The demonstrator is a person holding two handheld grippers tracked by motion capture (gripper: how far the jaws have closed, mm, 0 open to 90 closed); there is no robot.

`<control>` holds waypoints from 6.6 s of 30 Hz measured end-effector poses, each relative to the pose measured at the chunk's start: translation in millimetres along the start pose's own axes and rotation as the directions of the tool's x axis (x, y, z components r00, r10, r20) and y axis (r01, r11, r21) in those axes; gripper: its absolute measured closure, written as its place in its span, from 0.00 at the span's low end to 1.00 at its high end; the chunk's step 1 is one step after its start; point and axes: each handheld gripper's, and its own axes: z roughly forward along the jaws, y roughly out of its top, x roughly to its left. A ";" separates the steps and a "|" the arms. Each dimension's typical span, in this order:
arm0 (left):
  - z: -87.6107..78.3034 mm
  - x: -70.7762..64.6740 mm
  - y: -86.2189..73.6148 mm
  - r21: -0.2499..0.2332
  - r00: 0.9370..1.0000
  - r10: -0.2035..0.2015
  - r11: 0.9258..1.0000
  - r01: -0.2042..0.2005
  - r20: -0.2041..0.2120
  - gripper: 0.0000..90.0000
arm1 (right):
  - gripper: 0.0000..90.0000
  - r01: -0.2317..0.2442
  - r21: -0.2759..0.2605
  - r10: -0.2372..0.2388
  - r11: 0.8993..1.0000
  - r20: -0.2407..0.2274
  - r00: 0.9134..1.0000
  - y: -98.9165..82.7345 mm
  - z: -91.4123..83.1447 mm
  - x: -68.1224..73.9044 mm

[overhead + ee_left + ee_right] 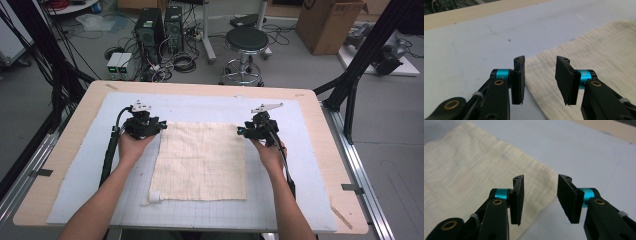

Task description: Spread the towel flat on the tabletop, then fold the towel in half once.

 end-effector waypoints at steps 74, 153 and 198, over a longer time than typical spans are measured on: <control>-79.5 -28.6 -63.4 -0.089 0.982 0.057 0.995 -0.041 0.181 0.48 | 0.36 0.016 -0.120 -0.035 0.993 -0.154 0.987 -54.6 -43.5 44.7; 27.7 18.3 11.6 0.038 0.994 -0.102 0.994 0.101 0.027 0.96 | 0.96 -0.113 0.019 0.114 0.993 -0.118 0.986 20.7 19.9 -35.8; -46.5 -6.7 -0.4 -0.078 0.992 -0.003 0.997 0.013 0.130 0.96 | 0.96 -0.026 -0.097 0.002 0.995 -0.241 0.970 4.3 -48.5 2.6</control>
